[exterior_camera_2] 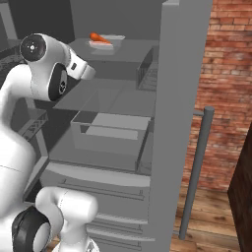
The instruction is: Place the tupperware containing the steak and carrot meal in the microwave. Close the microwave door and press the start button to reheat the meal.
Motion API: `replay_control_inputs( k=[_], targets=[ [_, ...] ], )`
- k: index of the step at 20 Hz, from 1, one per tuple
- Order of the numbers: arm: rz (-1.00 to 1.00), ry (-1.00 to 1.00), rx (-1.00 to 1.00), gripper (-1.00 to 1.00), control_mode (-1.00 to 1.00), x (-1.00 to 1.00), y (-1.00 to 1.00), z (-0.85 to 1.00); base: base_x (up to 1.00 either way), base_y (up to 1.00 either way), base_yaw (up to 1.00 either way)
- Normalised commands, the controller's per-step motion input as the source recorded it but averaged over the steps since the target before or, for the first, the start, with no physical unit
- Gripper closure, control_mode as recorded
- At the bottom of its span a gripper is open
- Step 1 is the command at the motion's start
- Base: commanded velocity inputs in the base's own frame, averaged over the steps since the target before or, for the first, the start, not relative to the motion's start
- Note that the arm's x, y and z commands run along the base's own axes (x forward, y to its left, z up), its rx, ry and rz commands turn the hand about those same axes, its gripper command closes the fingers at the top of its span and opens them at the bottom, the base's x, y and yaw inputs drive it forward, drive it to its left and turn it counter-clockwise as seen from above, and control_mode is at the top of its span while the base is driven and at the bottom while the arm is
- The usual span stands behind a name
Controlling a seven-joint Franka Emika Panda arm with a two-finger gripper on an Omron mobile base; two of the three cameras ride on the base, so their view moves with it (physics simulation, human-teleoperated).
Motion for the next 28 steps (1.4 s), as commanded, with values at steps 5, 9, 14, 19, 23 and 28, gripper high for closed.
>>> replay_control_inputs(
  k=[5, 9, 14, 19, 23, 28],
  targets=[
    [0.00, -0.01, 0.10, -1.00, -1.00, 0.26, -0.01, 0.00, 0.00, 0.00, 0.00],
    [0.00, -0.02, 0.06, -1.00, -1.00, 0.27, 0.00, 0.13, 0.00, 0.00, 0.00],
    [0.00, 0.08, 0.00, -1.00, -1.00, 0.35, 0.00, 0.10, 0.00, 0.00, 0.00],
    [0.00, 0.09, 0.00, -1.00, -1.00, 0.35, 0.00, 0.02, 0.00, 0.00, 0.00],
    [0.00, 0.03, 0.01, -1.00, -1.00, 0.29, 0.00, 0.00, 0.00, 0.00, 0.00],
    [0.00, 0.01, 0.01, -1.00, -1.00, 0.32, 0.00, -0.01, 0.00, 0.00, 0.00]
  ],
)
